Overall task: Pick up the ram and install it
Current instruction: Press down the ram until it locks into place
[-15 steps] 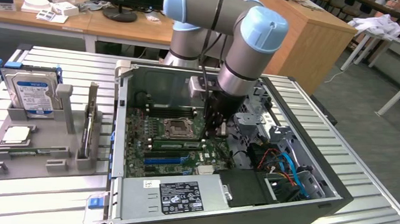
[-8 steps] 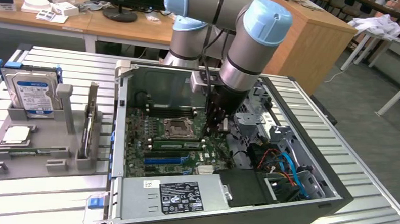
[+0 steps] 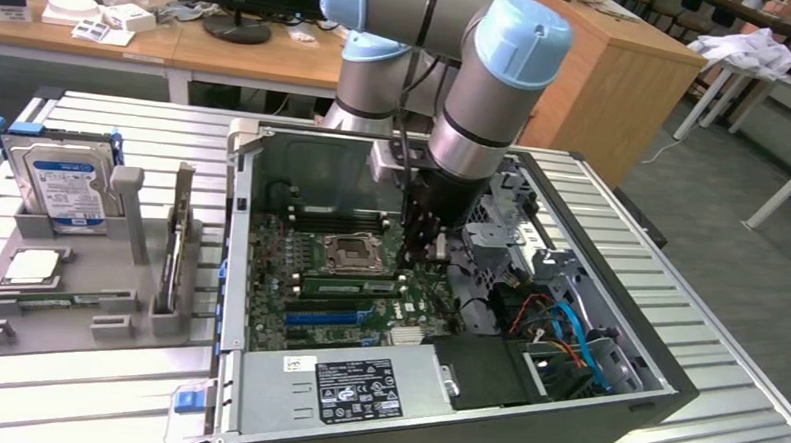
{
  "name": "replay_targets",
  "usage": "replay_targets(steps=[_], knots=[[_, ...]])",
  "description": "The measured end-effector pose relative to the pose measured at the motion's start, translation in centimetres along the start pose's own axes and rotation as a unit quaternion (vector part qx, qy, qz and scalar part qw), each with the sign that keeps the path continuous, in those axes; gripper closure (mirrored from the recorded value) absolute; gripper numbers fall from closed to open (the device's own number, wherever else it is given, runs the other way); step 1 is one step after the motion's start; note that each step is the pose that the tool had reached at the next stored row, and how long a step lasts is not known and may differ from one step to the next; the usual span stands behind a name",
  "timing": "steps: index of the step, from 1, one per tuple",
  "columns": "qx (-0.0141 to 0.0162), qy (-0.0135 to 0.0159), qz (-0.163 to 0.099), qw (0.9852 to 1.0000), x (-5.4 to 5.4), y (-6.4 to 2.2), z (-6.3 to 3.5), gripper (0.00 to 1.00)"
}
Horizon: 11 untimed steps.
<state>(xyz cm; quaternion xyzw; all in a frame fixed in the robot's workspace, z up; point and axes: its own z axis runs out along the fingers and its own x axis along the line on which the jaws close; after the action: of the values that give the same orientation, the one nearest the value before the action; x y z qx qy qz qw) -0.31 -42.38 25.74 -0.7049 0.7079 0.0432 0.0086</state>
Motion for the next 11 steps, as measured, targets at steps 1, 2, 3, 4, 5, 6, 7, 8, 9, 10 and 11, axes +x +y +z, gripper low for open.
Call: replay_targets(steps=[1,2,3,4,5,6,7,8,9,10,11], knots=[[0.0004,0.0,0.0,1.0,0.0,0.29,0.01,0.89],[0.0007,0.0,0.0,1.0,0.0,0.58,0.03,0.89],[0.0012,0.0,0.0,1.0,0.0,0.91,0.05,0.89],[0.0017,-0.0001,0.0,1.0,0.0,1.21,0.07,0.89],[0.0022,-0.0002,0.0,1.0,0.0,1.55,0.09,0.89],[0.0026,-0.0002,0.0,1.0,0.0,1.89,0.11,0.89],[0.003,-0.0001,0.0,1.0,0.0,2.24,0.12,0.89],[0.0035,-0.0001,0.0,1.0,0.0,2.59,0.13,0.89],[0.004,-0.0001,0.0,1.0,0.0,2.93,0.15,0.89],[0.0046,-0.0001,0.0,1.0,0.0,3.28,0.17,0.89],[0.0051,0.0,0.0,1.0,0.0,3.62,0.18,0.89]])
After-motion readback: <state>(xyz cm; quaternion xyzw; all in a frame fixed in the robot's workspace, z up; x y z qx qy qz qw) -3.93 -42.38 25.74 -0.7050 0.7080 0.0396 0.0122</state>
